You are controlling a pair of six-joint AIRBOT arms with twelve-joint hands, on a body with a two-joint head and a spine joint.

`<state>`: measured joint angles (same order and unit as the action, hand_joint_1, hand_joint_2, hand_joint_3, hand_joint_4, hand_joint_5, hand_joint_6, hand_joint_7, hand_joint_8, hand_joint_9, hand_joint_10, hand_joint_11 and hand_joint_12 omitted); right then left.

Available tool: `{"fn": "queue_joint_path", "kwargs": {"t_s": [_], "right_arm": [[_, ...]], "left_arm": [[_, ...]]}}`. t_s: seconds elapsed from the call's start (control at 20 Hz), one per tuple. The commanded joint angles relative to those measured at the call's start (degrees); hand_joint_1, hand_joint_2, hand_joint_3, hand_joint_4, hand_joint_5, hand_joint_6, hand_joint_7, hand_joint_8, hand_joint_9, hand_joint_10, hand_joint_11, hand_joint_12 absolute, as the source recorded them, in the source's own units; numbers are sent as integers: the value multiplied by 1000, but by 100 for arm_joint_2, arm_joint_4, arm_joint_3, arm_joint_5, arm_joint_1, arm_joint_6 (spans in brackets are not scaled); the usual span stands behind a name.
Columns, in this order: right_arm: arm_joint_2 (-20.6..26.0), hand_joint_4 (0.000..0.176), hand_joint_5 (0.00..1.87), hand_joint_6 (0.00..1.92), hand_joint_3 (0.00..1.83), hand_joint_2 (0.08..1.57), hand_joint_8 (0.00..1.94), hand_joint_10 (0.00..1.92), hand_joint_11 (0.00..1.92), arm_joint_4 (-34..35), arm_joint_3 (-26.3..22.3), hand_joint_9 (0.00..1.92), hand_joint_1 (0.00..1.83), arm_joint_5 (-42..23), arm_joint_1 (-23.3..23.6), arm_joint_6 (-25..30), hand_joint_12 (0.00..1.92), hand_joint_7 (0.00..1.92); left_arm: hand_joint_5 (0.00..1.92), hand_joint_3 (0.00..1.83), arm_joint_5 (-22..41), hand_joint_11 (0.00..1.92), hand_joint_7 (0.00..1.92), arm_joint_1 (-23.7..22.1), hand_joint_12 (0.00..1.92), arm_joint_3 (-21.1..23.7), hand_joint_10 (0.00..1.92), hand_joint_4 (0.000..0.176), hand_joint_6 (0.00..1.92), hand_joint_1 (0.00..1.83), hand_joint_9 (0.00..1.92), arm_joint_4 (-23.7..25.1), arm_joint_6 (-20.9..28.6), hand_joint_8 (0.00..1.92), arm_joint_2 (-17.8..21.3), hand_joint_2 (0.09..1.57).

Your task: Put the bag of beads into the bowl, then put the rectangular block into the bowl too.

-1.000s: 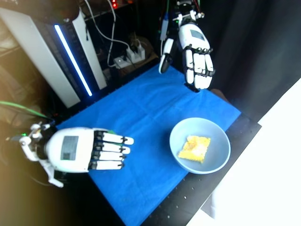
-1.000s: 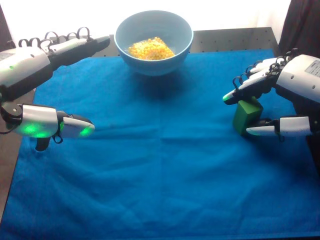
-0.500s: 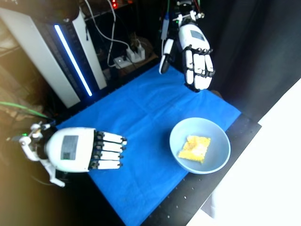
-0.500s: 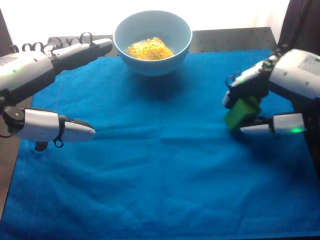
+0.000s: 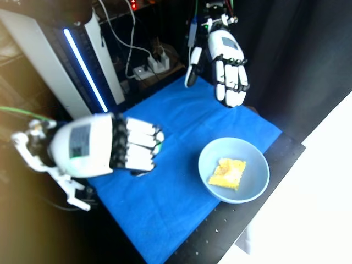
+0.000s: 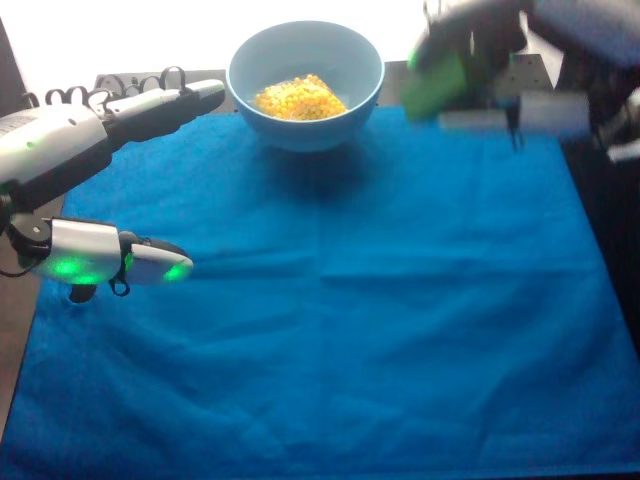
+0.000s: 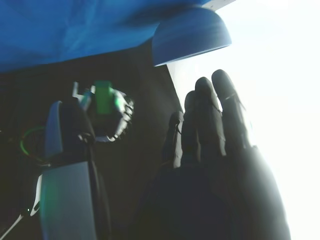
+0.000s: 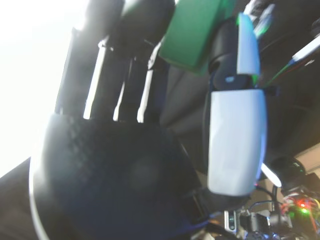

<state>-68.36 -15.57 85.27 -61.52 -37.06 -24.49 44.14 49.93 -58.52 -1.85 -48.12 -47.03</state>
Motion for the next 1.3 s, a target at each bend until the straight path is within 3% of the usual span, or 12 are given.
{"fn": "queue_joint_path", "kwargs": {"t_s": [0.0, 0.1, 0.35, 0.5, 0.65, 0.75, 0.9, 0.95, 1.0, 1.05, 1.1, 1.25], "right_arm": [[-74, 0, 950, 817, 1, 1104, 1089, 1296, 1008, 218, 29, 1087, 1265, -634, 85, 9, 1607, 1074], [-322, 0, 993, 954, 0, 1106, 988, 1358, 1035, 485, 314, 1114, 1166, -627, 270, 9, 1688, 1095], [-880, 0, 983, 748, 0, 1094, 1061, 1234, 993, 728, 964, 1110, 1273, -141, 852, 9, 1619, 1094], [-1295, 0, 1001, 934, 1, 1103, 843, 1260, 1004, 739, 1423, 1110, 1163, 245, 1084, 9, 1612, 1124], [-1716, 0, 1010, 922, 0, 1099, 993, 1427, 1037, 653, 1947, 1106, 1166, 707, 1271, 9, 1721, 1108], [-1919, 0, 1077, 820, 0, 1071, 729, 1148, 1074, 648, 2174, 1193, 1175, 917, 1290, 9, 1537, 1208], [-2292, 0, 1089, 791, 2, 1065, 613, 1217, 1120, 632, 2631, 1270, 1176, 1437, 1293, 9, 1623, 1318], [-2298, 0, 1089, 795, 1, 1065, 637, 1281, 1138, 632, 2638, 1270, 1168, 1446, 1293, 9, 1657, 1327], [-2341, 0, 1067, 827, 0, 1074, 970, 1501, 1140, 626, 2697, 1221, 1154, 1518, 1293, 9, 1809, 1217], [-2372, 1, 647, 286, 0, 1022, 533, 883, 712, 609, 2729, 840, 965, 1571, 1292, 9, 1432, 881], [-2389, 66, 414, 66, 0, 994, 176, 377, 464, 608, 2731, 662, 857, 1577, 1292, 9, 1005, 650], [-2416, 82, 357, 1, 0, 983, 4, 35, 436, 565, 2694, 709, 836, 1571, 1292, 9, 798, 625]], "left_arm": [[69, 0, 697, 0, 216, -45, 641, -10, 4, 127, 4, 824, 273, -88, 36, 3, -5, 970], [65, 0, 723, 0, 227, -45, 641, -17, 2, 121, 1, 820, 269, -88, 36, 6, -35, 971], [45, 3, 752, 0, 206, -46, 607, -73, 0, 108, 0, 857, 243, -88, 88, 0, -120, 990], [58, 0, 732, 0, 232, -50, 711, -139, 7, 107, 2, 839, 276, -87, 110, 3, -169, 980], [66, 0, 692, 0, 223, -102, 652, -207, 4, 92, 3, 856, 275, -15, 179, 2, -221, 982], [103, 0, 656, 0, 254, -179, 719, -262, 2, 104, 4, 832, 279, 32, 194, 4, -276, 961], [105, 0, 694, 0, 251, -218, 830, -373, 3, 85, 1, 833, 278, 37, 295, 3, -374, 959], [101, 5, 694, 0, 239, -219, 841, -373, 0, 60, 0, 836, 260, 37, 295, 0, -374, 972], [101, 4, 684, 0, 239, -239, 825, -378, 0, 57, 0, 848, 255, 57, 295, 0, -381, 976], [109, 4, 667, 0, 247, -266, 820, -385, 1, 56, 3, 860, 256, 82, 295, 3, -394, 980], [115, 3, 657, 0, 255, -282, 821, -395, 2, 55, 5, 869, 258, 95, 295, 6, -410, 979], [117, 2, 662, 0, 257, -289, 823, -424, 2, 55, 5, 871, 259, 95, 307, 6, -445, 979]]}}
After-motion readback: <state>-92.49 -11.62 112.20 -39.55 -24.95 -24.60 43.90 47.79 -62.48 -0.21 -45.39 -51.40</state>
